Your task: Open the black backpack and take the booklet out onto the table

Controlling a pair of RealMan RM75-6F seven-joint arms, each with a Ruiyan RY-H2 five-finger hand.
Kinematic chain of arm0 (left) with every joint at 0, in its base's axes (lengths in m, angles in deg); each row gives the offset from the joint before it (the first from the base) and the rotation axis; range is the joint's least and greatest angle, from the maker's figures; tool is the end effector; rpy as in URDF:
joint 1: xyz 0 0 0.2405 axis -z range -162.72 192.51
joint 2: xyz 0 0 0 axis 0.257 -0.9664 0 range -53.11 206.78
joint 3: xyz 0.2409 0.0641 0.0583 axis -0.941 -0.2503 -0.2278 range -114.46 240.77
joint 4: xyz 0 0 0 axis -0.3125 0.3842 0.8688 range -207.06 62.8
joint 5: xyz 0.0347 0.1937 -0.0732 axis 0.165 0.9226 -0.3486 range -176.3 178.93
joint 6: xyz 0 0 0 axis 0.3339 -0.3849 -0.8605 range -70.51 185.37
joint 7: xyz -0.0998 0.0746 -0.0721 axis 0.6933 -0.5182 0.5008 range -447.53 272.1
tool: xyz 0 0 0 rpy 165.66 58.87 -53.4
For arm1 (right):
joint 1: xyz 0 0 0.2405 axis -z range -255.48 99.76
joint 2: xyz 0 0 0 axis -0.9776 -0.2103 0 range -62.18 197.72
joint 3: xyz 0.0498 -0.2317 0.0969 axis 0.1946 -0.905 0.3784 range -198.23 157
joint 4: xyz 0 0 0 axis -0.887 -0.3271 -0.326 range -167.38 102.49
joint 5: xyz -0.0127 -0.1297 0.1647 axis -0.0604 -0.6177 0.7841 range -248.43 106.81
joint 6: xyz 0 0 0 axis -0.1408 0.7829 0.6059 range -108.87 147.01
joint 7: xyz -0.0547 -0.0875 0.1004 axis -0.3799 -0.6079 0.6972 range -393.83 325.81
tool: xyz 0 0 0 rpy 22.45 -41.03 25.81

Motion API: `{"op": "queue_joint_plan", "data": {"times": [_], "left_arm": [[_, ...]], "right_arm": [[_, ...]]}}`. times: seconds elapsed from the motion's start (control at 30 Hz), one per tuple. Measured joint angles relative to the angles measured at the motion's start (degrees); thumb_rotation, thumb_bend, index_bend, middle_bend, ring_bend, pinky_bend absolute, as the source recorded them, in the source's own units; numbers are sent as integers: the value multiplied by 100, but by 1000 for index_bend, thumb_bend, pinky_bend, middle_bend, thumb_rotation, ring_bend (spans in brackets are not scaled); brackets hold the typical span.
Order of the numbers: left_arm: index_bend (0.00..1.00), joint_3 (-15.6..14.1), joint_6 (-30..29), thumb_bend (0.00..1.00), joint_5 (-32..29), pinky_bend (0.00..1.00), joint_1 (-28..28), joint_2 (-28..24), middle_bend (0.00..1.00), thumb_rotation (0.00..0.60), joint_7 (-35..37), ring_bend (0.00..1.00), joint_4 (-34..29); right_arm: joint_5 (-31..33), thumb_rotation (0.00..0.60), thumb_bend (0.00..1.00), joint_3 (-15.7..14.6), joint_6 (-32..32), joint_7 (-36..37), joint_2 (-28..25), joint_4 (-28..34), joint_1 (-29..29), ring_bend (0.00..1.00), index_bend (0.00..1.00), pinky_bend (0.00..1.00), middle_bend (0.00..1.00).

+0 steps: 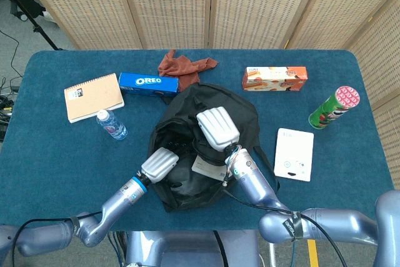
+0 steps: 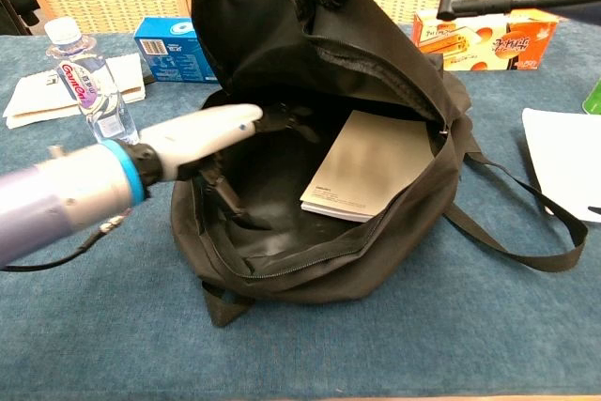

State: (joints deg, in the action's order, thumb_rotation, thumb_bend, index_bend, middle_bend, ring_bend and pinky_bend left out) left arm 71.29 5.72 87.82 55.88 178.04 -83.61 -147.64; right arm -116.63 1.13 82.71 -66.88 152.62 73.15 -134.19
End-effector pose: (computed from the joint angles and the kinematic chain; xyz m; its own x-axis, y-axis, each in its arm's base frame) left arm -0.1105 0.2979 -0.0890 0.2648 0.4258 0.8652 0.8344 -0.5509 0.0157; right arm 0.0002 -0.3472 0.0323 0.2689 -0.1703 0.9480 -0.8768 -0.4506 0.1678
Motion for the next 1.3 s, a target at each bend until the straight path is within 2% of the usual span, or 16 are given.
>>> {"op": "queue_joint_plan", "data": {"times": [0.27, 0.7, 1.1, 1.3], "left_arm": [[214, 121, 41, 0, -130, 0, 321, 604, 0, 600, 209, 0, 593], [223, 358, 172, 0, -467, 0, 693, 1221, 0, 600, 165, 0, 1178], [223, 436, 169, 0, -632, 0, 857, 1644, 0, 600, 336, 0, 1538], [223, 633, 297, 0, -880, 0, 1037, 1931, 0, 600, 136, 0, 1810]], "right_arm": [[222, 600, 653, 35, 49, -11, -46, 134, -76, 657, 684, 597, 660], [939, 600, 651, 182, 141, -124, -241, 430, -269, 657, 684, 597, 660], [1153, 600, 652, 210, 223, -157, -383, 623, -440, 657, 685, 597, 660], [1248, 600, 658, 192, 297, -162, -407, 664, -500, 657, 685, 597, 660]]}}
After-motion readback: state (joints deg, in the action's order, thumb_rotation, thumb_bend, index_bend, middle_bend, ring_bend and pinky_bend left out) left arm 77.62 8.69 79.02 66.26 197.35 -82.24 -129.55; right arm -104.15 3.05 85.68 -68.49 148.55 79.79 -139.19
